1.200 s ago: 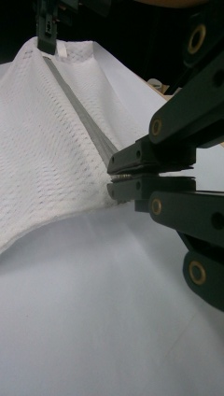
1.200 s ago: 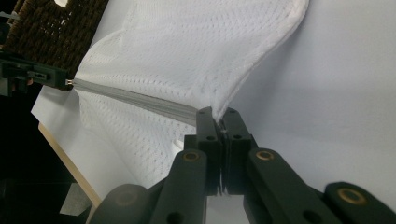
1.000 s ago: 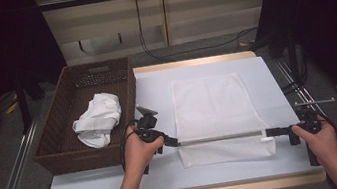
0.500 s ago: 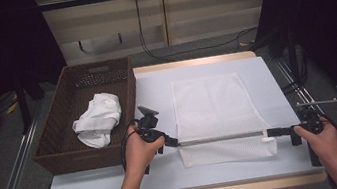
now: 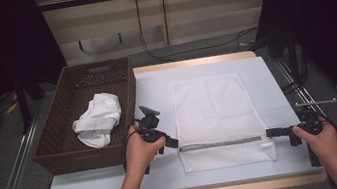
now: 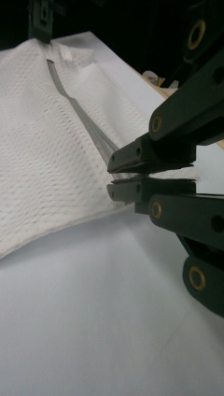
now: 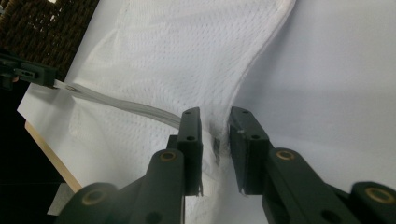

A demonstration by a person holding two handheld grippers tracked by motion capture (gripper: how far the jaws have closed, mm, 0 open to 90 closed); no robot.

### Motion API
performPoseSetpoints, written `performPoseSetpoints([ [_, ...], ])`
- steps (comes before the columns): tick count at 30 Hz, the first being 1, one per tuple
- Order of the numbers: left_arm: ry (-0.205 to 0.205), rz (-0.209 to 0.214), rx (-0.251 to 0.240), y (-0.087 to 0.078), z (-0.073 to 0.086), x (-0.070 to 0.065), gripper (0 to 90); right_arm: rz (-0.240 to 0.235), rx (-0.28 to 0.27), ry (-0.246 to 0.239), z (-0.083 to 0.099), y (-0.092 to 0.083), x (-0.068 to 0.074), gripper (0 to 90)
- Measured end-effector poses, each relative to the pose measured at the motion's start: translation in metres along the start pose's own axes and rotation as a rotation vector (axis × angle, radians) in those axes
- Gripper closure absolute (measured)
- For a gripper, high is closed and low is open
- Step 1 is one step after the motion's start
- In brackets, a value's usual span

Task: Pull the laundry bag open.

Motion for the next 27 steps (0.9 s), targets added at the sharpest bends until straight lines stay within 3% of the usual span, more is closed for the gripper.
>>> performPoseSetpoints([
  [4,0.002,0.015,0.020,0.005,0.000,-0.002,84.6,-0.008,-0.016,-0.005,-0.001,-0.002,0.003,68.7],
  [6,0.000,-0.002,0.016,0.008,-0.001,-0.002,83.8,-0.007,-0.025,-0.009,-0.002,-0.002,0.004,67.3],
  [10,0.005,-0.001,0.008,0.008,-0.002,-0.003,76.8,-0.005,-0.031,-0.026,-0.003,-0.003,0.008,62.9],
  [18,0.023,0.049,-0.020,0.004,-0.002,-0.009,58.2,0.041,-0.076,-0.131,-0.009,-0.004,0.025,50.2],
  [21,0.035,0.044,-0.050,0.002,-0.003,-0.011,50.3,0.086,-0.103,-0.191,-0.013,-0.002,0.033,41.1],
  [27,0.084,-0.001,-0.115,0.003,-0.005,-0.007,33.2,0.100,-0.084,-0.280,-0.016,0.013,0.043,33.7],
])
Point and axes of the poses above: each handheld gripper's, and its own axes: y roughly forward along the jaws, z roughly out of its underside, x roughly to its left, the point moved 4 cm from there along y, roughly forward along the jaws, and after that the axes turned 12 degrees about x, right-handed, at the moved point
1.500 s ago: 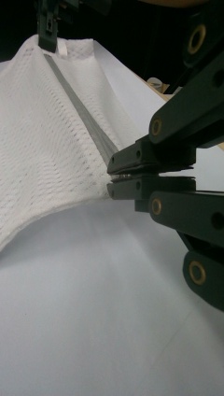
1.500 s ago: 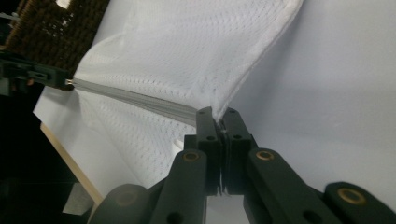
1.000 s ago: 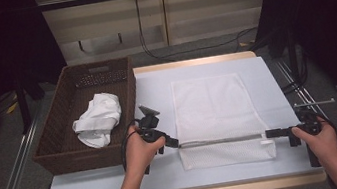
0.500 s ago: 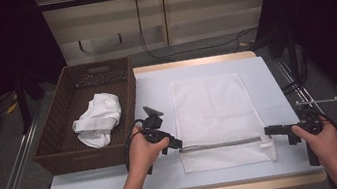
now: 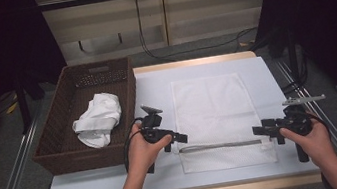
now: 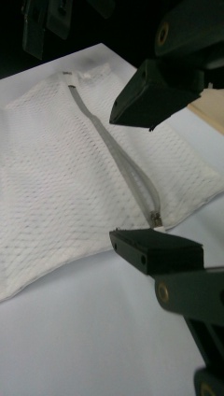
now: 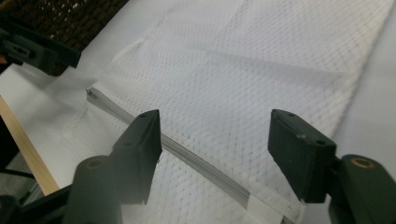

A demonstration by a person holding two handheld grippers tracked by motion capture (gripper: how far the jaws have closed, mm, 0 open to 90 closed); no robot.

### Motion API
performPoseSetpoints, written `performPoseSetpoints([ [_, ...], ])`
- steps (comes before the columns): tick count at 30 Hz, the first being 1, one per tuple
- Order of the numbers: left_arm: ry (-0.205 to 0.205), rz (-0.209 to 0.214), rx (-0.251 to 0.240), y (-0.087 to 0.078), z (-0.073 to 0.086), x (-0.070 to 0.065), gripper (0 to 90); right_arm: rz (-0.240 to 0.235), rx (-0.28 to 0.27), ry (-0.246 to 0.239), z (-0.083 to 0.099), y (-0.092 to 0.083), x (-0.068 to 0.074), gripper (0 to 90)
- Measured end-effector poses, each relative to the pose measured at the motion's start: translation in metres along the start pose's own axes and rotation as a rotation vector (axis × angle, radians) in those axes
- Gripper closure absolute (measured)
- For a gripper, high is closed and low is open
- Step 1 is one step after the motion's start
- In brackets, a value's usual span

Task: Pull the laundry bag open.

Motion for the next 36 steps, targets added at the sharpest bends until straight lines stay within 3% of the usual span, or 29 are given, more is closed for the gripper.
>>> performPoseSetpoints([
  [5,0.015,-0.011,-0.030,0.003,0.001,0.001,19.5,-0.005,0.005,-0.042,-0.003,0.008,0.004,35.2],
  [9,0.016,-0.022,-0.014,0.005,0.002,0.000,16.7,-0.035,0.031,-0.044,-0.004,0.011,0.010,36.0],
  [12,0.035,-0.033,-0.005,0.010,0.004,-0.002,14.6,-0.032,0.038,-0.061,-0.005,0.013,0.012,35.3],
  [13,0.058,-0.041,0.006,0.010,0.004,-0.001,13.7,-0.026,0.039,-0.059,-0.006,0.014,0.013,37.5],
  [15,0.030,-0.053,-0.007,0.011,0.005,-0.002,14.0,-0.028,0.048,-0.054,-0.006,0.016,0.015,36.6],
  [17,0.057,-0.069,0.021,0.009,0.005,-0.001,13.7,-0.018,0.048,-0.060,-0.007,0.018,0.016,36.3],
  [18,0.024,-0.062,-0.018,0.011,0.004,-0.003,13.7,-0.018,0.055,-0.063,-0.007,0.019,0.016,36.2],
  [19,0.056,-0.082,0.003,0.010,0.004,-0.001,12.2,-0.012,0.049,-0.067,-0.006,0.020,0.016,35.8],
  [20,0.033,-0.083,-0.007,0.011,0.004,-0.003,9.2,-0.004,0.047,-0.068,-0.006,0.020,0.015,35.6],
  [22,0.068,-0.091,0.011,0.009,0.005,-0.001,9.5,0.004,0.042,-0.072,-0.006,0.020,0.013,35.4],
  [23,0.042,-0.072,-0.016,0.010,0.005,-0.004,8.1,0.011,0.041,-0.077,-0.006,0.020,0.013,34.6],
  [25,0.086,-0.074,-0.004,0.009,0.004,-0.002,7.9,0.010,0.042,-0.080,-0.006,0.021,0.013,31.2],
  [26,0.059,-0.055,-0.019,0.010,0.004,-0.005,8.7,0.011,0.038,-0.091,-0.007,0.021,0.013,28.6],
  [27,0.089,-0.068,0.000,0.010,0.005,-0.004,10.0,0.017,0.033,-0.102,-0.007,0.022,0.013,24.5],
  [28,0.066,-0.066,-0.022,0.012,0.004,-0.007,9.6,0.022,0.030,-0.111,-0.008,0.023,0.014,24.4],
  [29,0.097,-0.080,0.005,0.011,0.005,-0.005,9.7,0.020,0.031,-0.115,-0.008,0.023,0.015,23.8],
  [31,0.078,-0.069,-0.011,0.014,0.005,-0.007,12.1,0.030,0.064,-0.118,-0.008,0.024,0.015,22.1],
  [32,0.121,-0.080,0.022,0.013,0.006,-0.005,12.1,0.037,0.059,-0.138,-0.008,0.025,0.016,21.9],
  [34,0.087,-0.087,-0.001,0.016,0.005,-0.007,11.2,0.031,0.067,-0.146,-0.008,0.025,0.018,21.8],
  [36,0.126,-0.117,0.047,0.015,0.007,-0.004,12.1,0.037,0.071,-0.159,-0.008,0.025,0.019,20.9],
])
Point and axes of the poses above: each handheld gripper's, and its own axes: y roughly forward along the jaws, z roughly out of its underside, x roughly to its left, the point moved 4 cm from there along y, roughly forward along the jaws, and after that the axes turned 12 degrees about x, right-handed, at the moved point
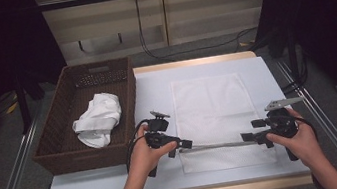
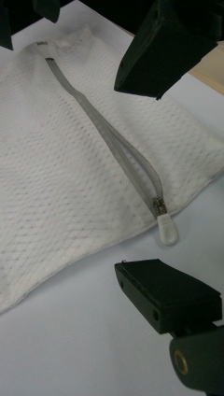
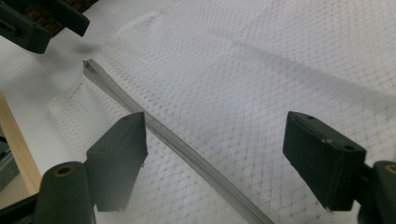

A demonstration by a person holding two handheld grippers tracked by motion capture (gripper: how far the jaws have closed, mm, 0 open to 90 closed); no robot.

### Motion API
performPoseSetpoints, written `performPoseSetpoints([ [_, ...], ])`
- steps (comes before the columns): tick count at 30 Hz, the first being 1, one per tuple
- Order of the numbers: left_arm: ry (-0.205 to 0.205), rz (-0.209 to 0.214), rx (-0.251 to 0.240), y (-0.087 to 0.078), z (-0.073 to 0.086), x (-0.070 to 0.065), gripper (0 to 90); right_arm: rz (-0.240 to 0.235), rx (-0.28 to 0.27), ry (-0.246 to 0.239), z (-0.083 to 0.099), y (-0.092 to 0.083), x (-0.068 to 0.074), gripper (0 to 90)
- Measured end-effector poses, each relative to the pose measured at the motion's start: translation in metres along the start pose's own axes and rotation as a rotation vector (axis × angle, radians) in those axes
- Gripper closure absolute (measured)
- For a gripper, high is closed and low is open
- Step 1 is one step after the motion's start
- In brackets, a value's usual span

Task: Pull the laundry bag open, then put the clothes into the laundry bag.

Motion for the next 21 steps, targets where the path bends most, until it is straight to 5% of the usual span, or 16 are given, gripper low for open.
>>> performPoseSetpoints([
  [3,0.023,0.020,-0.031,-0.001,-0.002,0.000,11.7,-0.005,-0.004,-0.025,-0.002,0.001,0.003,20.7],
  [4,-0.016,0.030,-0.063,0.000,-0.003,-0.002,10.5,-0.007,-0.003,-0.033,-0.002,0.001,0.004,19.5],
  [6,0.012,0.013,-0.044,-0.001,-0.002,0.000,5.0,-0.008,0.000,-0.055,-0.003,0.002,0.007,18.1],
  [9,-0.003,0.011,-0.021,-0.003,-0.001,0.002,4.8,-0.011,0.002,-0.086,-0.005,0.005,0.010,17.8],
  [21,0.030,0.024,-0.052,-0.008,0.000,0.005,4.5,-0.024,0.018,-0.181,-0.011,0.019,0.023,12.7],
])
Point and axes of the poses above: each handheld gripper's, and its own axes: y roughly forward along the jaws, z roughly out of its underside, x roughly to its left, the point moved 4 cm from there along y, roughly forward along the jaws, and after that the axes turned 12 degrees about x, right-handed, at the moved point
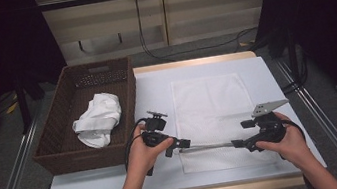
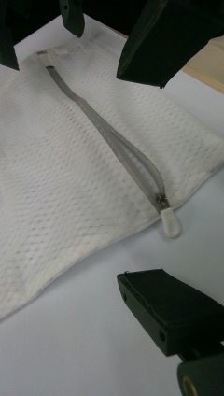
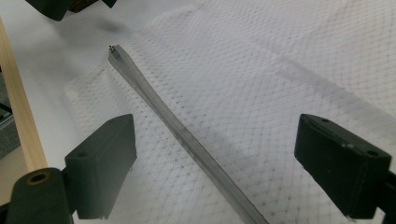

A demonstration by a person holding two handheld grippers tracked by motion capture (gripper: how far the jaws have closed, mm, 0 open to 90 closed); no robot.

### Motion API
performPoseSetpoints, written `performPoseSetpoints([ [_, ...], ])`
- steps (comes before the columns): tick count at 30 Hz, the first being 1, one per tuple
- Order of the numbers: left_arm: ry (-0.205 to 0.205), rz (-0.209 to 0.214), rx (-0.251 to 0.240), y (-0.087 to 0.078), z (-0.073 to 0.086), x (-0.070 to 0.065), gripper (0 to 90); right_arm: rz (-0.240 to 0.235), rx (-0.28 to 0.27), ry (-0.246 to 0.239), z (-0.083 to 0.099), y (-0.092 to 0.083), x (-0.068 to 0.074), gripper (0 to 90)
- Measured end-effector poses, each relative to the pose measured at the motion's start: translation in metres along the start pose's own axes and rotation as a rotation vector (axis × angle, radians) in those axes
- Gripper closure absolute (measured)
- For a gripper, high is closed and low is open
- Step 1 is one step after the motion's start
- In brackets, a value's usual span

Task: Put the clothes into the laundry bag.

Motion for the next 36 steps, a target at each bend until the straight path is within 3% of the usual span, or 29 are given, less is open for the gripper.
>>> performPoseSetpoints([
  [1,-0.017,0.003,-0.013,0.000,0.000,0.000,4.8,0.001,0.002,-0.014,-0.001,0.002,0.001,13.1],
  [4,-0.014,-0.017,-0.014,-0.002,0.002,0.002,4.4,-0.004,0.012,-0.043,-0.003,0.008,0.005,15.0],
  [11,-0.032,-0.020,-0.016,-0.004,0.005,0.005,4.4,-0.016,0.041,-0.099,-0.006,0.021,0.010,20.9],
  [13,-0.017,-0.025,-0.002,-0.005,0.007,0.007,4.4,-0.021,0.049,-0.115,-0.007,0.025,0.011,23.7],
  [15,-0.039,-0.023,-0.016,-0.004,0.008,0.005,4.5,-0.012,0.053,-0.124,-0.009,0.029,0.011,26.8],
  [19,-0.006,-0.017,0.001,-0.004,0.009,0.003,4.4,-0.017,0.084,-0.141,-0.009,0.040,0.012,28.6],
  [20,-0.021,-0.012,-0.009,-0.003,0.009,0.002,4.4,-0.016,0.087,-0.143,-0.009,0.040,0.012,29.1],
  [24,-0.008,-0.007,-0.001,-0.003,0.009,0.002,4.4,-0.002,0.094,-0.145,-0.007,0.042,0.011,28.6],
  [31,-0.024,0.003,-0.007,-0.003,0.009,0.001,4.4,0.042,0.120,-0.156,-0.001,0.049,0.008,26.1],
  [32,-0.041,0.005,-0.022,-0.001,0.009,0.001,4.4,0.036,0.118,-0.158,-0.001,0.049,0.009,26.0],
  [35,-0.045,0.014,-0.015,-0.001,0.009,0.001,4.4,0.079,0.117,-0.178,0.000,0.051,0.010,25.3],
  [36,-0.024,0.007,0.003,-0.001,0.010,0.003,4.4,0.079,0.118,-0.179,0.000,0.052,0.010,25.7],
])
Point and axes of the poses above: each handheld gripper's, and its own axes: y roughly forward along the jaws, z roughly out of its underside, x roughly to its left, the point moved 4 cm from there along y, roughly forward along the jaws, and after that the axes turned 12 degrees about x, right-handed, at the moved point
